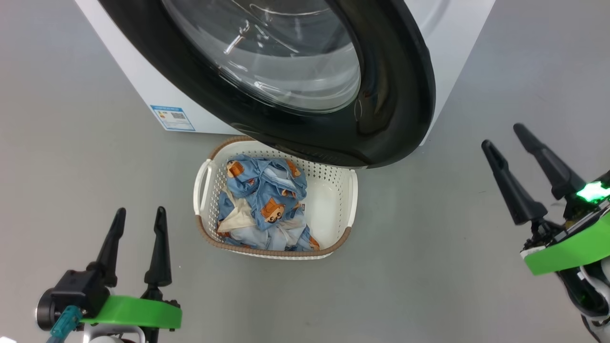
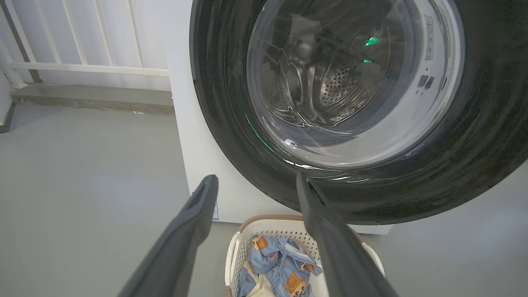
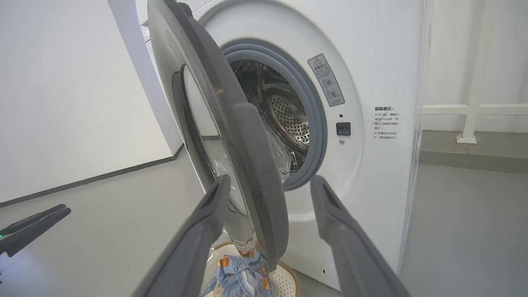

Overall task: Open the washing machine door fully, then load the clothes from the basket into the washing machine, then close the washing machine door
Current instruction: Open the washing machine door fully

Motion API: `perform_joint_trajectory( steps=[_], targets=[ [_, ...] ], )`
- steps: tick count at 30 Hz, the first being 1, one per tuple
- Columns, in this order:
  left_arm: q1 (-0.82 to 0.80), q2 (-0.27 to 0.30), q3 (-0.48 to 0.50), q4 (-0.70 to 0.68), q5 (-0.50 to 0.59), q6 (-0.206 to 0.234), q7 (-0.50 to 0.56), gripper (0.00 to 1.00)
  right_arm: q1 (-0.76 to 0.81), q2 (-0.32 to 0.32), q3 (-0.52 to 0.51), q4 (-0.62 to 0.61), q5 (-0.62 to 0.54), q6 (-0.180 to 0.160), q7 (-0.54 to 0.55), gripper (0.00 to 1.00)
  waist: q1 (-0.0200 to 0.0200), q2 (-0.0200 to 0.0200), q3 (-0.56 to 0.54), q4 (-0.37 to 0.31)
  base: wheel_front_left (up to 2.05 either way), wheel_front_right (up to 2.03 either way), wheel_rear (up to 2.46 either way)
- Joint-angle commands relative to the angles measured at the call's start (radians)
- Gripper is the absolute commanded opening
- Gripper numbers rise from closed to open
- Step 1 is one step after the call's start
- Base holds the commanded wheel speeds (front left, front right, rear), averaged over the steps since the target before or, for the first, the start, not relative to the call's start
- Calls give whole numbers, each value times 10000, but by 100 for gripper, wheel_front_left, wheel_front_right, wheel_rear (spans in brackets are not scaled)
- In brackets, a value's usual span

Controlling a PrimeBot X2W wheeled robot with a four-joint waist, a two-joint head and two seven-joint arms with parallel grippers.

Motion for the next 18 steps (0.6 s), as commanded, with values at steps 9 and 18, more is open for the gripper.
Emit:
perform_joint_trajectory(
  steps=[9, 18],
  targets=[
    [-365, 194, 293, -272, -6, 88, -80, 100, -902, -619, 176, -238, 380, 16, -74, 20, 0, 0, 116, 34, 0, 0, 0],
    [-438, 194, 231, -266, -44, 73, -80, 100, -1939, -914, 275, 251, 1114, 16, -74, 0, 0, 0, 290, 190, 0, 0, 0]
  ],
)
